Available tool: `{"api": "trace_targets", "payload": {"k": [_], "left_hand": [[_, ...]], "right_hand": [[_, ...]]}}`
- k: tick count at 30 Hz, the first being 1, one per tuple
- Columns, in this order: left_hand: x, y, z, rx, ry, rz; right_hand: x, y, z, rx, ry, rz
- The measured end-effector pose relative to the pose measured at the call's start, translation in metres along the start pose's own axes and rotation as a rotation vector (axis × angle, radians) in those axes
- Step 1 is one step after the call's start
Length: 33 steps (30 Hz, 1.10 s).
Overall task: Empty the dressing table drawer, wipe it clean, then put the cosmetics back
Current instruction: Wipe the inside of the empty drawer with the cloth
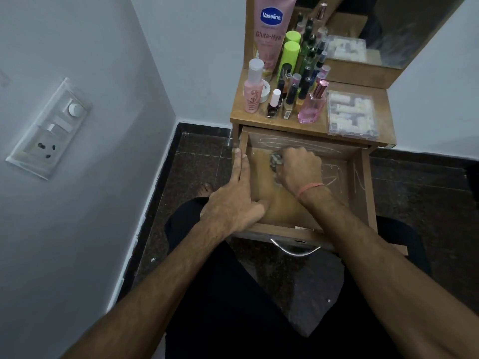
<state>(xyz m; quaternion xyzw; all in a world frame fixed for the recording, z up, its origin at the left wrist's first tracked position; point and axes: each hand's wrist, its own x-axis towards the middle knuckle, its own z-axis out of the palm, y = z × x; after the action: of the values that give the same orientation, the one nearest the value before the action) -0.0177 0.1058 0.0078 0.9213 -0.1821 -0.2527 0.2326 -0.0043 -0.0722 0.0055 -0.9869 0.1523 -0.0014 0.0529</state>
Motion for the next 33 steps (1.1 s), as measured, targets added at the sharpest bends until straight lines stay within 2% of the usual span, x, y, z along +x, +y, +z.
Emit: {"api": "trace_targets", "payload": {"k": [5, 9, 12, 15, 21, 24, 29, 33], "left_hand": [[0.001, 0.004, 0.000, 0.037, 0.010, -0.004], [0.002, 0.003, 0.000, 0.053, 0.007, -0.005], [0.001, 0.003, -0.001, 0.051, 0.001, 0.003], [0.000, 0.004, -0.002, 0.043, 0.003, 0.001], [0.003, 0.003, -0.001, 0.030, 0.011, 0.015], [0.002, 0.000, -0.002, 0.077, 0.001, 0.024], [0.003, -0.003, -0.001, 0.118, 0.006, 0.036], [0.002, -0.001, 0.000, 0.115, 0.014, 0.034]], "right_hand": [[0.003, -0.011, 0.007, 0.025, 0.043, 0.039], [0.005, -0.034, 0.018, 0.139, 0.064, -0.046], [0.001, -0.026, 0.014, 0.067, 0.074, -0.081], [0.002, -0.018, 0.013, 0.009, 0.124, -0.022], [0.002, -0.054, 0.010, 0.203, 0.095, -0.041], [0.003, -0.035, 0.005, 0.140, 0.056, -0.088], [0.002, 0.028, 0.001, -0.020, 0.085, 0.028], [-0.003, 0.028, 0.001, -0.010, 0.109, 0.064]]}}
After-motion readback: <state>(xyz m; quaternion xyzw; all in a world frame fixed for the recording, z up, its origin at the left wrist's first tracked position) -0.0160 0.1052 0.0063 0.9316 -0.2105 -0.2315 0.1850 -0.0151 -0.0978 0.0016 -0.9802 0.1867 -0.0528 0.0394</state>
